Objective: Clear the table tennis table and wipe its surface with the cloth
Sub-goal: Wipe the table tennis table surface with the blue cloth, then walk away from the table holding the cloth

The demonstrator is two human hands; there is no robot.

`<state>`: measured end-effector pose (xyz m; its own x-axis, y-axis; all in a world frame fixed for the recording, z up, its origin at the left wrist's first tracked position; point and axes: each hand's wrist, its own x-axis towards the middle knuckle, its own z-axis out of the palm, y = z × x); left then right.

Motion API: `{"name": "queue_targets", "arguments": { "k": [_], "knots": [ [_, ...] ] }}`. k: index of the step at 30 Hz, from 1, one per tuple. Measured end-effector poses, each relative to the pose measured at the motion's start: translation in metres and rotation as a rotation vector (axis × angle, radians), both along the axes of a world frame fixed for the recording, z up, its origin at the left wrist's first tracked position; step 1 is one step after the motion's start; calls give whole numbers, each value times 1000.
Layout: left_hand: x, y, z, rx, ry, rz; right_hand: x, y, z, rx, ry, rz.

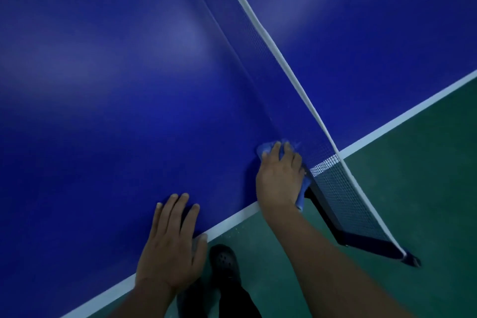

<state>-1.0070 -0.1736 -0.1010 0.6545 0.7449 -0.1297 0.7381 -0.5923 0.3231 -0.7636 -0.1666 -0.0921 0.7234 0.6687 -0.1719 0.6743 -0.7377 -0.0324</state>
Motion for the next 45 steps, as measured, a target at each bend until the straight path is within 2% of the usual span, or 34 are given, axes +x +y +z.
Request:
{"name": "queue_targets", "arguments": {
  "k": [3,7,10,16,22,25,28,32,35,39,45],
  "knots": [
    [0,0,1,-20,-5,0,-18,-11,-2,-18,10,0],
    [-1,2,0,-44,-8,-2,-22,33,0,88,61,36],
    [-2,2,0,-41,-26,-3,-14,43,2,86,53,-9],
    [-2,1,0,-27,-29,-4,-10,-46,-9,2,-41,5],
    [-2,2,1,-21,-48,-1,-1,-118,-18,-121,38,43],
    [-3,2,3,-45,-69,13,-7,-150,2,118,206,-54],
    [-5,1,4,-88,-96,33,-19,-178,18,328,241,-91],
    [-4,2,7,-129,-143,66,-30,-225,31,407,492,-168],
    [7,-19,17,-179,-211,104,-29,-262,38,467,542,-147],
    [41,-90,35,-324,-267,87,-7,-314,47,479,589,-142],
    [128,-204,74,-422,-219,73,91,-410,73,578,635,-176]
  ]
}}
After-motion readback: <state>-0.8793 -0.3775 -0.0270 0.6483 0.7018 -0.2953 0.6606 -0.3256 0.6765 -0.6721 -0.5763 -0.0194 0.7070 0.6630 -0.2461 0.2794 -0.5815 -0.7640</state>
